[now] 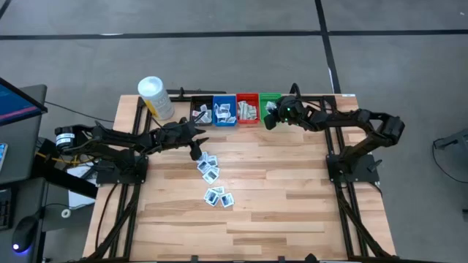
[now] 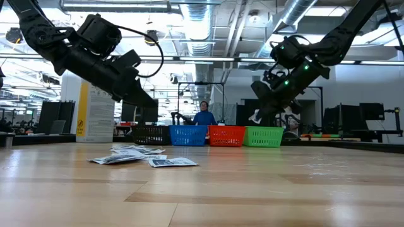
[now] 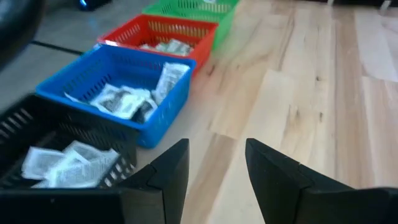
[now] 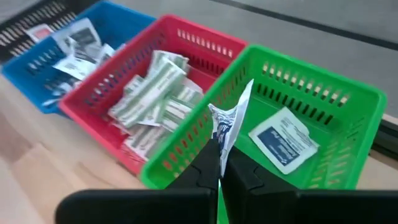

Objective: Pick & Place First Aid Supplies
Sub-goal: Put the blue alcohol pad into the green bin

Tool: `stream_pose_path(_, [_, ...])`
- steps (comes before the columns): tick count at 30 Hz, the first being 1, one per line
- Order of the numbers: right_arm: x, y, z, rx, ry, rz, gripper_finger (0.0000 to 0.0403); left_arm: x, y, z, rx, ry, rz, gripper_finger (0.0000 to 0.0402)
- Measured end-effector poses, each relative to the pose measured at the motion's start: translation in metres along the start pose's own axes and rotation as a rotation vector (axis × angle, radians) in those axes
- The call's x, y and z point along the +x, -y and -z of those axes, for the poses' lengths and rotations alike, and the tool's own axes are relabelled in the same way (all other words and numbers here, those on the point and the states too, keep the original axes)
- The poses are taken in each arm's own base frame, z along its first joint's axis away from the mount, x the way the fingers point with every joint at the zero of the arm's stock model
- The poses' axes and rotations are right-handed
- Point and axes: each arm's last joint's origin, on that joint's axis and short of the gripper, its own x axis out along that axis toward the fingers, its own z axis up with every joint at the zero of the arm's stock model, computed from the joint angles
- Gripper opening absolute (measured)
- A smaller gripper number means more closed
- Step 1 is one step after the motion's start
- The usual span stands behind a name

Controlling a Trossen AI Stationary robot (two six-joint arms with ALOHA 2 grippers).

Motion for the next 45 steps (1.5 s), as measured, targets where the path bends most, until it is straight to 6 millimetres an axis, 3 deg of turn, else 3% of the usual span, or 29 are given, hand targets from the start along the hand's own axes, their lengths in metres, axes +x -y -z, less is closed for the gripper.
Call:
stream_pose_path(6, [0.009, 0.003, 0.008, -0.039, -0.039, 0.034, 0.0014, 0.000, 0.000, 0.005, -0.002, -0.046, 0.006, 0.0159])
stream_pose_path(19, [-0.002, -0.006, 0.000, -0.084, 0.024, 0.058, 0.0136, -0.001, 0.000, 0.013, 0.014, -0.130, -0.003, 0.0159])
stream_pose_path(23, [-0.013, -0.013, -0.004, -0.122, 0.080, 0.106, 0.0138, -0.001, 0.000, 0.018, 0.022, -0.185, -0.005, 0.0159])
stream_pose_path(35, [-0.051, -0.041, -0.017, -0.209, 0.206, -0.023, 0.0122, -0.005, 0.003, 0.032, 0.015, -0.336, 0.092, 0.0159])
stream_pose_path(45, [-0.061, -0.049, -0.018, -0.232, 0.234, -0.065, 0.0123, -0.011, 0.005, 0.048, -0.003, -0.376, 0.152, 0.0159])
